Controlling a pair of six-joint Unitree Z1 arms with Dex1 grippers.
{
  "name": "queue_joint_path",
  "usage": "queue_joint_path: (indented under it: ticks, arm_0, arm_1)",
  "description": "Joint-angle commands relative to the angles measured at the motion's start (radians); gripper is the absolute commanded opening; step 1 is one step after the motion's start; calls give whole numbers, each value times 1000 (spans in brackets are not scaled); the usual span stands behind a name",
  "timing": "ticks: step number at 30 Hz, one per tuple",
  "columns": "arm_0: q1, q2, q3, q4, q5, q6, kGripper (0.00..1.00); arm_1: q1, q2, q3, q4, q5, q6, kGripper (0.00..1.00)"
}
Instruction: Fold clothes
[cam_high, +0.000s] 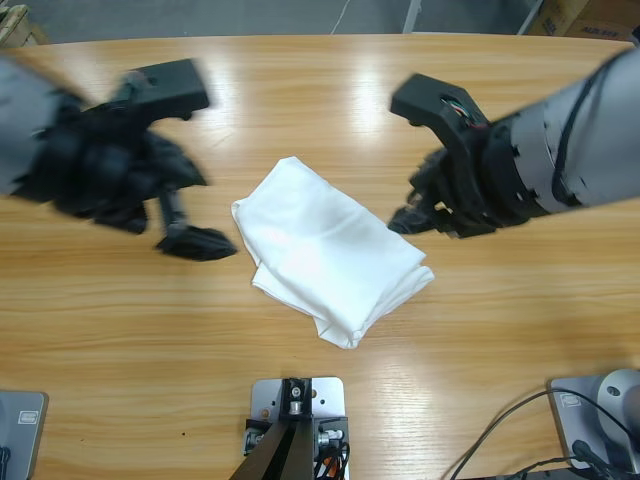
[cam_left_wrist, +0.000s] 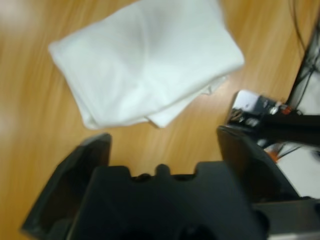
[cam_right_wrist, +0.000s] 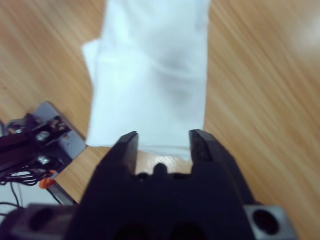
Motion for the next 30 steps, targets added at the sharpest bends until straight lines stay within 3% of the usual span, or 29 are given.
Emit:
queue_joint_path:
  ticks: [1, 3, 4, 5, 9, 13, 30]
  arm_0:
    - [47, 366, -334, 170, -20, 209, 660]
    - [67, 404, -418, 206, -8, 189, 325]
    - [74, 436, -488, 271, -2, 161, 96]
    - [83, 470, -556, 336, -3, 162, 0]
    - [113, 529, -617, 372, -5, 161, 0]
    - [112, 569, -654, 412, 13, 11, 0]
    - [81, 720, -733, 412, -19, -20, 0]
  arm_1:
    - [110, 73, 57, -51, -67, 96, 54]
    - [127, 71, 61, -47, -68, 86, 0]
    - [134, 68, 62, -47, -64, 89, 0]
    - [142, 67, 64, -45, -64, 94, 0]
    - [148, 80, 75, -43, -54, 111, 0]
    - [148, 102, 75, -47, -39, 111, 0]
    - [206, 203, 168, -157, -12, 175, 0]
